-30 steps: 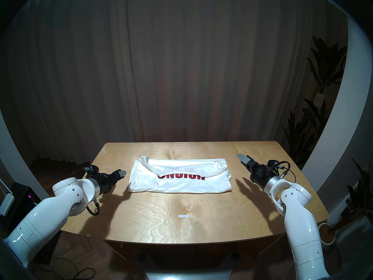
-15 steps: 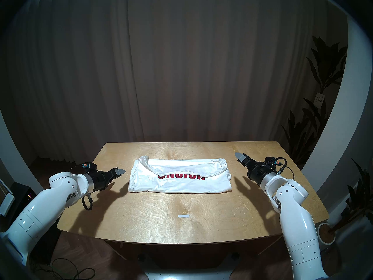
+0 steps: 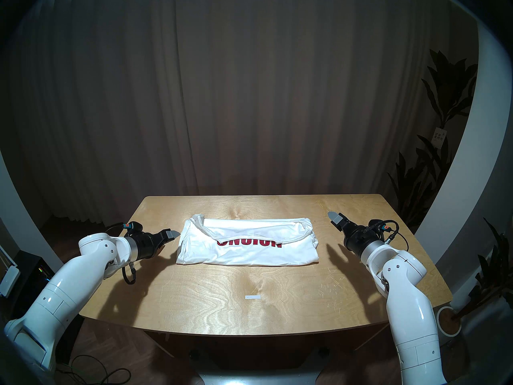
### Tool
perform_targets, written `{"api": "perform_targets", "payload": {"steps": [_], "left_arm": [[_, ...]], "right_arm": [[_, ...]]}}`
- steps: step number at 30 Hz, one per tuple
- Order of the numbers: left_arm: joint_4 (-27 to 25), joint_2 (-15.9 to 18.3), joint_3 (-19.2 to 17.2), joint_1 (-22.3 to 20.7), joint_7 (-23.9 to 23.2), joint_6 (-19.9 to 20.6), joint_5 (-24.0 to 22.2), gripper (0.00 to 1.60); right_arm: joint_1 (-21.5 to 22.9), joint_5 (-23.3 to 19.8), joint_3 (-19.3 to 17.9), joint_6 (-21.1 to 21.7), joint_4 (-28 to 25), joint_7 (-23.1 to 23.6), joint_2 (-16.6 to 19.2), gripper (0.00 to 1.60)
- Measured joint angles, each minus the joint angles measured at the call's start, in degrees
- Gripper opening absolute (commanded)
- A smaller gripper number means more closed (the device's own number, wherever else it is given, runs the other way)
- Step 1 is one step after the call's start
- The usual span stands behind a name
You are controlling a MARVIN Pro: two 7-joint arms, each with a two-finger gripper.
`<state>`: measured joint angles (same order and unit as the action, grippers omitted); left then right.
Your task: Fold the shirt by bringing both sleeves in and then folding it in half
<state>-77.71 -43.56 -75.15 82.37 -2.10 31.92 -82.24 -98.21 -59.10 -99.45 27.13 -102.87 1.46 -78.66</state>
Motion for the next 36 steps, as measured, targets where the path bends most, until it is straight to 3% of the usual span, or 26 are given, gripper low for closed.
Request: {"api": "perform_targets", "payload": {"steps": [11, 22, 36], "left_arm": [[5.65, -3.96, 1.82, -5.88, -1.93, 1.73, 4.43, 1.6], [11.51, -6.6, 6.18, -13.47, -5.23, 4.78, 12.5, 1.6], [22.76, -8.38, 14.4, -23.75, -18.24, 7.57, 19.19, 1.47]], "right_arm": [[-1.79, -0.6, -0.88, -0.79, -1.67, 0.07, -0.98, 1.6], [-3.84, -0.96, -1.8, -1.82, -3.95, -0.1, -2.16, 1.6], [-6.58, -1.12, -3.05, -3.19, -6.67, -0.62, -3.64, 1.6]]}}
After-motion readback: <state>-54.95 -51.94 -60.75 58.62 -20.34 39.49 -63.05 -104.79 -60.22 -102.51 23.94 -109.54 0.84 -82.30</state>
